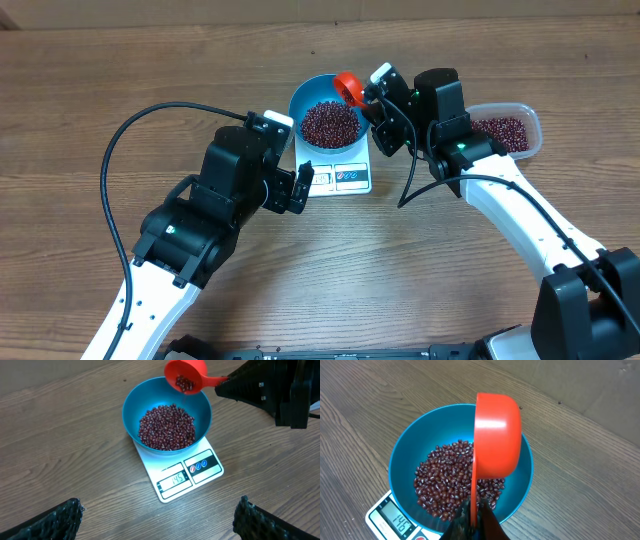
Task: Scoop item into bowl and weigh 150g on scale
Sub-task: 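Tilt the scoop slowly to trickle beans into the blue bowl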
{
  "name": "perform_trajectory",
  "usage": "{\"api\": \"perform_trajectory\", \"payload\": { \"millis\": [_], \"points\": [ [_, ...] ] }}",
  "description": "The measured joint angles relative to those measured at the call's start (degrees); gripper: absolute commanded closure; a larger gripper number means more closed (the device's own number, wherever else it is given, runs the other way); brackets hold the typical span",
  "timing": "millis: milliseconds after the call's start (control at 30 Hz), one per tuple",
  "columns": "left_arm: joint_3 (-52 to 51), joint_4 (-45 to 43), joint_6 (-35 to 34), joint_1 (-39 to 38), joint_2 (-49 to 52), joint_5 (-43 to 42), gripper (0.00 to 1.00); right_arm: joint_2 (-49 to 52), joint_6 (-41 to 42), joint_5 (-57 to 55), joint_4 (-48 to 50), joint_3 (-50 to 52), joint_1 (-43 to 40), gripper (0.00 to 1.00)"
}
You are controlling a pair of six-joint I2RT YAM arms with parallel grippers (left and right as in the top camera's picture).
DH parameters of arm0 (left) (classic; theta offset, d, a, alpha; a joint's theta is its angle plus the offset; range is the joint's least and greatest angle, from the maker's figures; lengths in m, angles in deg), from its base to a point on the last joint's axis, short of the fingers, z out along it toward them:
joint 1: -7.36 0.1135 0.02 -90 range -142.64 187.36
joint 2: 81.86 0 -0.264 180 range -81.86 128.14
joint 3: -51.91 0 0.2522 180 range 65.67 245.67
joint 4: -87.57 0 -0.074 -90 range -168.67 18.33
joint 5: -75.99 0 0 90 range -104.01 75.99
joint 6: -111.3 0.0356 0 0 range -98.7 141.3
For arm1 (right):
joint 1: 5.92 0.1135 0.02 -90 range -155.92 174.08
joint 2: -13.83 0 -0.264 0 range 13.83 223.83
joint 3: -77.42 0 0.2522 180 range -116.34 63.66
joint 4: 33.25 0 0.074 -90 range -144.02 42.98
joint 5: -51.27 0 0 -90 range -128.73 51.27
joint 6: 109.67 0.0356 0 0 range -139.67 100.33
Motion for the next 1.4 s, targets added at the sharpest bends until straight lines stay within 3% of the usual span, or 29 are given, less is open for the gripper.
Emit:
{"api": "perform_trajectory", "payload": {
  "millis": [1400],
  "points": [
    [0.0,0.0,0.0,0.0,0.0,0.0,0.0,0.0,-0.24,-0.63,0.87,0.0,0.0,0.96]
  ]
}}
